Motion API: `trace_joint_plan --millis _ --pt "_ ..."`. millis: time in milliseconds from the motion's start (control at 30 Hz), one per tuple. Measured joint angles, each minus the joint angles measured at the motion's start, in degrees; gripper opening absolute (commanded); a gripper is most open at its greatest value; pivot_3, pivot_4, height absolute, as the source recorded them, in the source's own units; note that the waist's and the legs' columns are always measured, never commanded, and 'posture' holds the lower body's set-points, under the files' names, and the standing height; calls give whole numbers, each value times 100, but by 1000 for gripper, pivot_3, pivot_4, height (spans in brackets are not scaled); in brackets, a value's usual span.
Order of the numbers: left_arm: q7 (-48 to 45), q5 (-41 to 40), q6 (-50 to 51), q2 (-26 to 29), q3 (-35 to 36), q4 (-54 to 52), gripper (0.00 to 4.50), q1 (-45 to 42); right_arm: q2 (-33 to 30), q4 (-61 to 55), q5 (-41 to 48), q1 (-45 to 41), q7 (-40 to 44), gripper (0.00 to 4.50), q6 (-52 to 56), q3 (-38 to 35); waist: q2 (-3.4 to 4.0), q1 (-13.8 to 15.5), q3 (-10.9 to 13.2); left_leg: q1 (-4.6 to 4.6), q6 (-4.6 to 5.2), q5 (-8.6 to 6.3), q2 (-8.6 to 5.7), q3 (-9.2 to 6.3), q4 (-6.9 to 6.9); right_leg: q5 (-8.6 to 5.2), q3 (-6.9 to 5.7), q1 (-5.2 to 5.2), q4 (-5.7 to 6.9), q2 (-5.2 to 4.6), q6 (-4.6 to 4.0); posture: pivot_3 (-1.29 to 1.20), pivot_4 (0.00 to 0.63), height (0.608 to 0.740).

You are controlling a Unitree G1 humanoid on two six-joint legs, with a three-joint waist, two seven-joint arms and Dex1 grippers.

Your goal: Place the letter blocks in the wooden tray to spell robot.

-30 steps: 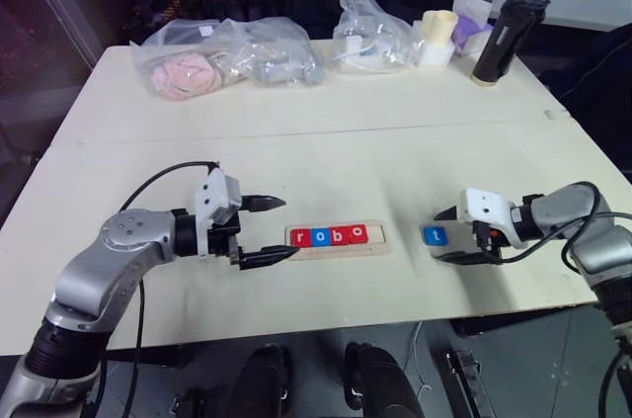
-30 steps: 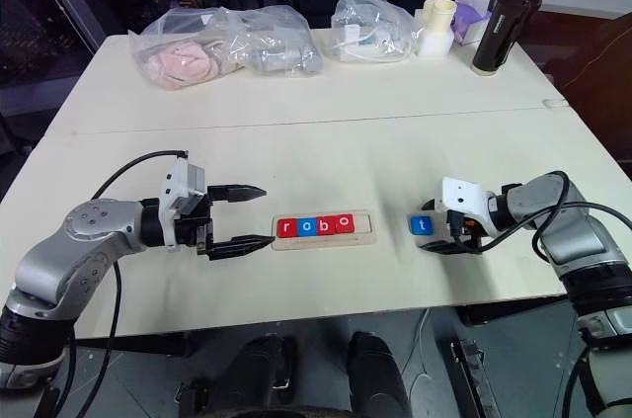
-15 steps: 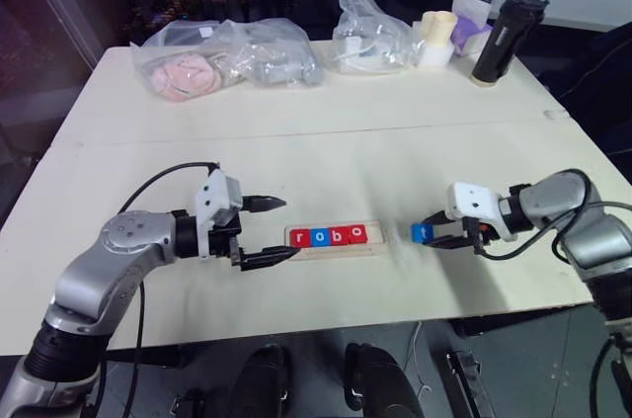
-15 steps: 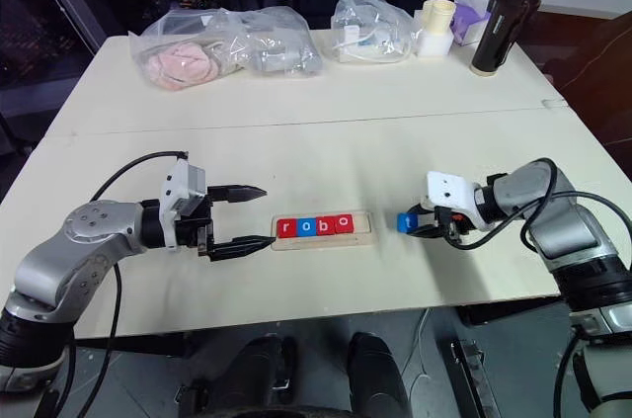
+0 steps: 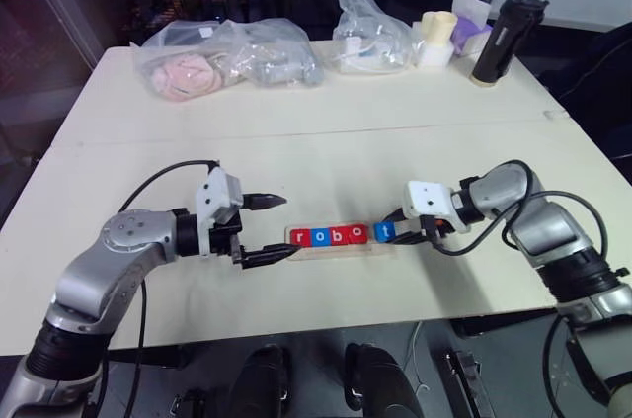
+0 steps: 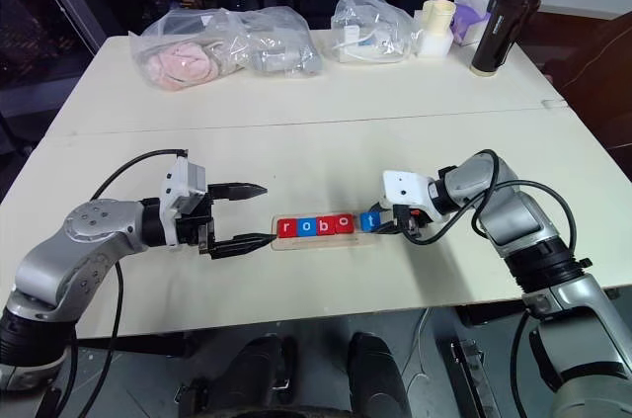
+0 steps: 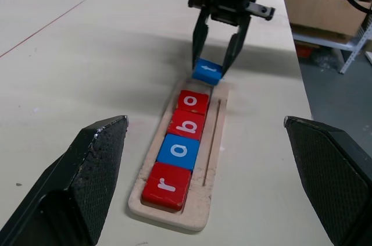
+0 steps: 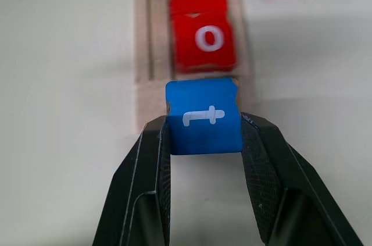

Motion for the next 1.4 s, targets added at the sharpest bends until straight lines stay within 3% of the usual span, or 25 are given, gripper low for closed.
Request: trace_joint_plan --millis 1400 --pt "280 -113 19 0 14 -201 4500 194 400 299 -180 -264 221 1121 132 221 0 -4 0 7 0 0 0 0 0 1 0 5 3 1 0 0 150 740"
